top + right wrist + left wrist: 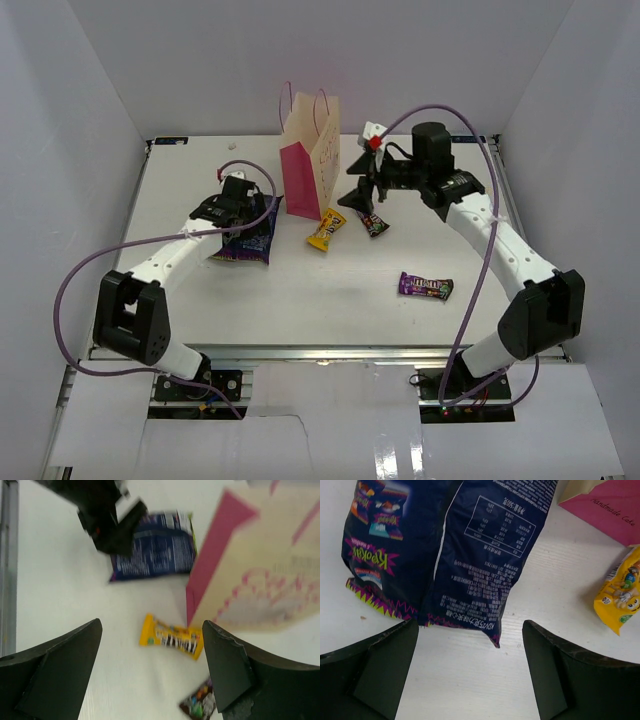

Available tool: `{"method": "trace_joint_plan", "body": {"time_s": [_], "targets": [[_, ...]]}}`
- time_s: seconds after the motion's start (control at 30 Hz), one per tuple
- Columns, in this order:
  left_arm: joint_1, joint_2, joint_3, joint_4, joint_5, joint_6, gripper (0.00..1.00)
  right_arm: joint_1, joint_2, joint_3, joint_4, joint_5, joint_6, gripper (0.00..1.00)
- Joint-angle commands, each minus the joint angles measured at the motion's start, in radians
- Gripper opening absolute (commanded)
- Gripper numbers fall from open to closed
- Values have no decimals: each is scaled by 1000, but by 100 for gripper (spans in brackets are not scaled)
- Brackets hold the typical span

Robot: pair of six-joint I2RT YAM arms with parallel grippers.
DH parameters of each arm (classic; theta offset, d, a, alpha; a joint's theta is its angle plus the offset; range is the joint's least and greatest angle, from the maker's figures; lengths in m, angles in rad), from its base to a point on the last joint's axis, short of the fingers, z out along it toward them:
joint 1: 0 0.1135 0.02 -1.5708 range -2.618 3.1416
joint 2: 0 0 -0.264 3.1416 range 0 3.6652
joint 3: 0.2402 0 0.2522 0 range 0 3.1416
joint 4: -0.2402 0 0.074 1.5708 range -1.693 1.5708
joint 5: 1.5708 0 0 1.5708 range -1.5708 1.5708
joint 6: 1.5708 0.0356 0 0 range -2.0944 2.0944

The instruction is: Place the snacks into the paper bag

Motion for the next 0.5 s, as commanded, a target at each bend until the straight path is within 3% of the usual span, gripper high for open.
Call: {"method": "trace_joint_plan", "body": {"time_s": [0.0, 0.13, 0.23, 0.37, 0.4, 0.47], "targets": [[4, 34, 88, 6, 15, 137, 95, -133, -44, -130, -131, -75, -92, 87], [4, 34, 47, 4, 83, 151, 91, -271, -104, -253, -191, -103, -131, 88], [9, -52, -60, -28, 75, 15, 91, -316, -142, -334, -203, -101, -162, 88], [93, -240, -303, 12, 213, -550, 93, -337, -147, -382, -197, -112, -159, 88], [148, -327, -368, 100, 306, -623, 93, -339, -142, -385, -197, -115, -156, 88], [207, -412, -528, 191, 354, -732, 93, -340, -128, -382, -197, -130, -151, 88]]}}
